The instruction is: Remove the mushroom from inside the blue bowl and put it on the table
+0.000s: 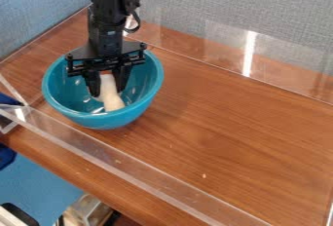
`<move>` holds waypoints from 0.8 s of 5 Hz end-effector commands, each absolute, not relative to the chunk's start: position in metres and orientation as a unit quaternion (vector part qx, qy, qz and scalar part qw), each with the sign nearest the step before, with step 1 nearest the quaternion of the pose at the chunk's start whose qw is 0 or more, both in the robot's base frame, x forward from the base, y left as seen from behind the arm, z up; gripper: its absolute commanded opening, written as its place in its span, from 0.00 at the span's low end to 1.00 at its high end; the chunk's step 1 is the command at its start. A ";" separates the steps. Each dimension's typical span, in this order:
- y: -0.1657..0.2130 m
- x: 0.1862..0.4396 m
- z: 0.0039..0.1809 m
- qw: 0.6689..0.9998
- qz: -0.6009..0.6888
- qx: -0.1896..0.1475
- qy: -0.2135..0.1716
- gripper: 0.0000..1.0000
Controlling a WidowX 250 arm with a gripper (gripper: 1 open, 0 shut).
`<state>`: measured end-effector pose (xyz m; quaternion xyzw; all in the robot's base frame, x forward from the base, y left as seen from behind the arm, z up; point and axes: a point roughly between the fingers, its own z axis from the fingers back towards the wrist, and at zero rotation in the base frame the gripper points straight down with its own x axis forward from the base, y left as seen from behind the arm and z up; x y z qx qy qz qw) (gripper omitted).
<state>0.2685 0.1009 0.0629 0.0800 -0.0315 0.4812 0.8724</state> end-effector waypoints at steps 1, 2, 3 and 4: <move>0.115 0.276 0.079 0.858 0.504 0.071 -0.061 0.00; 0.130 0.279 0.081 0.844 0.529 0.066 -0.061 0.00; 0.118 0.277 0.093 0.839 0.537 0.047 -0.072 0.00; 0.108 0.275 0.086 0.834 0.545 0.045 -0.072 0.00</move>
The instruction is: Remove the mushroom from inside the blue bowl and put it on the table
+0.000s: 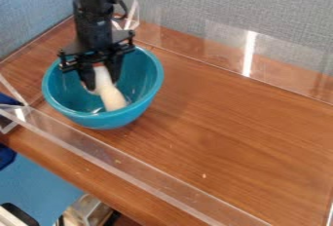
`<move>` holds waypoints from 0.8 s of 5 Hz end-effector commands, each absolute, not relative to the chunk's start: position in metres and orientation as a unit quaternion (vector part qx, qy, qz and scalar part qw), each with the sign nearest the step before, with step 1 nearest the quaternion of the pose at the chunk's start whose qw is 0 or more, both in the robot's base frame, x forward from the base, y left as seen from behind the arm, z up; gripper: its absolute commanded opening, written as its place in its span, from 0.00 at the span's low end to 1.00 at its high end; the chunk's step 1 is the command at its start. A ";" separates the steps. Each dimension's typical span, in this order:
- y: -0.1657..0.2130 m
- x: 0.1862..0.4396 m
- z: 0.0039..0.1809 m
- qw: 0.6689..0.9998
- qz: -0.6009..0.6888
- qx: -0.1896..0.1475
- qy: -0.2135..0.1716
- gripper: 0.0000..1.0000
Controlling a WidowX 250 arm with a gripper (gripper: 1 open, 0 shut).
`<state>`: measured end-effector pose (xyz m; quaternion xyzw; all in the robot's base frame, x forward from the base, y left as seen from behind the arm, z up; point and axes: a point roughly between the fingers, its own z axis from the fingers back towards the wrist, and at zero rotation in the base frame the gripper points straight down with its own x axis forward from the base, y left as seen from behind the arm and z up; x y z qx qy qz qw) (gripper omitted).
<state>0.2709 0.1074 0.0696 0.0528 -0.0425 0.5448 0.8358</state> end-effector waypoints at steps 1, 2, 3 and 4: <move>0.106 0.276 0.099 0.829 0.553 0.035 -0.075 0.00; 0.104 0.277 0.104 0.823 0.563 0.031 -0.075 0.00; 0.104 0.273 0.114 0.832 0.549 0.026 -0.076 0.00; 0.103 0.269 0.127 0.842 0.534 0.018 -0.078 0.00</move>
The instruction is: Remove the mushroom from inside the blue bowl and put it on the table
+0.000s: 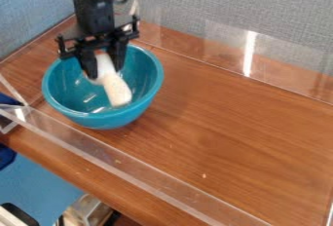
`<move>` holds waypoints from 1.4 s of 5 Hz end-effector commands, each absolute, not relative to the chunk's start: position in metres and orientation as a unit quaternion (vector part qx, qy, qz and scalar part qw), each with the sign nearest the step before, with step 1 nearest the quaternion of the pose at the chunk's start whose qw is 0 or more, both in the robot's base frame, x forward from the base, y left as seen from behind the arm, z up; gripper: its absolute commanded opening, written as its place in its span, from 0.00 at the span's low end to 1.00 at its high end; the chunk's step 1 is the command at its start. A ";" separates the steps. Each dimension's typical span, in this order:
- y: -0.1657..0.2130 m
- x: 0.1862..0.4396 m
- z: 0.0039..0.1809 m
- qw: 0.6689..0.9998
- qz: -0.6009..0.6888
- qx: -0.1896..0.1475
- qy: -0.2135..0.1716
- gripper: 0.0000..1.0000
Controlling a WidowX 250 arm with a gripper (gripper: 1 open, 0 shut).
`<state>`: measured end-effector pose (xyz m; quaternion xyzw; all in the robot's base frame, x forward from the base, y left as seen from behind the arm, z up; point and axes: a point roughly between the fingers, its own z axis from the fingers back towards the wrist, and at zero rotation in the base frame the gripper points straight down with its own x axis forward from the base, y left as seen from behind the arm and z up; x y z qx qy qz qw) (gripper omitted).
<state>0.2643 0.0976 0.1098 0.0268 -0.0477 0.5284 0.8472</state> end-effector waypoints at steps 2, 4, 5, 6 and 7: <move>0.078 0.260 0.180 0.851 0.517 -0.006 -0.090 0.00; -0.004 0.255 0.163 0.896 0.434 -0.007 -0.097 0.00; -0.034 0.258 0.136 0.923 0.373 0.003 -0.096 0.00; -0.054 0.255 0.118 0.934 0.342 0.018 -0.098 0.00; -0.070 0.249 0.100 0.948 0.303 0.030 -0.096 0.00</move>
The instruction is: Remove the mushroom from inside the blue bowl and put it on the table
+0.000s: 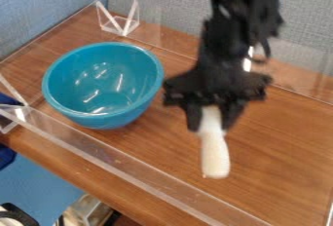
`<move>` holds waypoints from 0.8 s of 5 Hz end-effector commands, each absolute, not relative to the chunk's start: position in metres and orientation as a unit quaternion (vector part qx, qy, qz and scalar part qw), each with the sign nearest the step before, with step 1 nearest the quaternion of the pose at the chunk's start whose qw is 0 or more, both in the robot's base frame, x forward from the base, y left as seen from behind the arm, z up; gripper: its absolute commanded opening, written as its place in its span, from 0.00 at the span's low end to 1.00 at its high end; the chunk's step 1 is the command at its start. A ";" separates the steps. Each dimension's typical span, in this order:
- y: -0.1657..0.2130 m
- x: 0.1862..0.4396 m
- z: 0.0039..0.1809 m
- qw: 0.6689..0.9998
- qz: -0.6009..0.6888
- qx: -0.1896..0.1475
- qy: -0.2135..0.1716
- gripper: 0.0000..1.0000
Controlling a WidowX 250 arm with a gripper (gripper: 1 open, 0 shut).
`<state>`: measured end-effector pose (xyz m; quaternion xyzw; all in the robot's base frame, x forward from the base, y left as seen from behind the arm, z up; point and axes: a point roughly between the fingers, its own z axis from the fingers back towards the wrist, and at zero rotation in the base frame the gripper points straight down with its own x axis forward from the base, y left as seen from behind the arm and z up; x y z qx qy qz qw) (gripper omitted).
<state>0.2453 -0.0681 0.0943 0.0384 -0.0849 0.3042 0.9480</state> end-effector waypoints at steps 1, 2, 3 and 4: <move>-0.091 0.247 0.078 0.965 0.238 0.031 -0.101 0.00; -0.105 0.251 0.056 0.973 0.196 0.029 -0.116 0.00; -0.109 0.254 0.037 0.976 0.181 0.021 -0.119 0.00; -0.084 0.253 0.027 0.970 0.212 0.019 -0.117 0.00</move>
